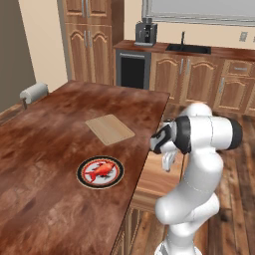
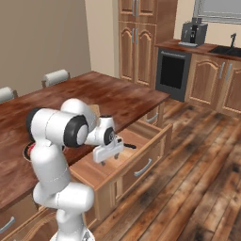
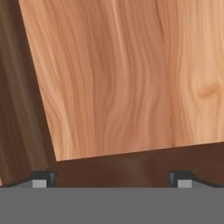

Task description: Pick up the knife from the drawer and place it on the cutting board. Then place the meat from the plate to the cutting board.

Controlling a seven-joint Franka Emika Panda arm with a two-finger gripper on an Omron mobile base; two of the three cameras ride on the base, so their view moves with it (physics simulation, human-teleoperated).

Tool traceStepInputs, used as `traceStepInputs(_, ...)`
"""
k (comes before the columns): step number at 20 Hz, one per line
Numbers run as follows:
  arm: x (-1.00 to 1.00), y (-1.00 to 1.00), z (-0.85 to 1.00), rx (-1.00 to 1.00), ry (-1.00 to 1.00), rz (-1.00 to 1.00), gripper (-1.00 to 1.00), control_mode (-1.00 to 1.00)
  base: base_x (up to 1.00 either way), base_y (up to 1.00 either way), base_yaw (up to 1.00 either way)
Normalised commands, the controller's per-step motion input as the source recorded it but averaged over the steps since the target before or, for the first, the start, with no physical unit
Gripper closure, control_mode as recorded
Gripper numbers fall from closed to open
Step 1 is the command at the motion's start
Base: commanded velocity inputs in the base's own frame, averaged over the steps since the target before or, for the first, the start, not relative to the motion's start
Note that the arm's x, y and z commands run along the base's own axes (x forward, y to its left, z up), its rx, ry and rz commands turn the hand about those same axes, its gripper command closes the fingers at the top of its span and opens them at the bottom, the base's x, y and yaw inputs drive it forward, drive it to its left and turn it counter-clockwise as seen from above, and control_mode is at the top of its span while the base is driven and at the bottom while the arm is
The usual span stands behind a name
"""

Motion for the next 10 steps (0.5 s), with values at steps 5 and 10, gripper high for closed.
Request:
traceStepInputs(5, 0.0, -0.07, -0.39, 0.0, 0.01, 0.0, -1.0, -1.0, 0.0, 0.0, 0.0)
traceStepInputs(10, -0.01, -0.14, -0.52, 0.0, 0.0, 0.0, -1.0, -1.0, 0.0, 0.0, 0.0)
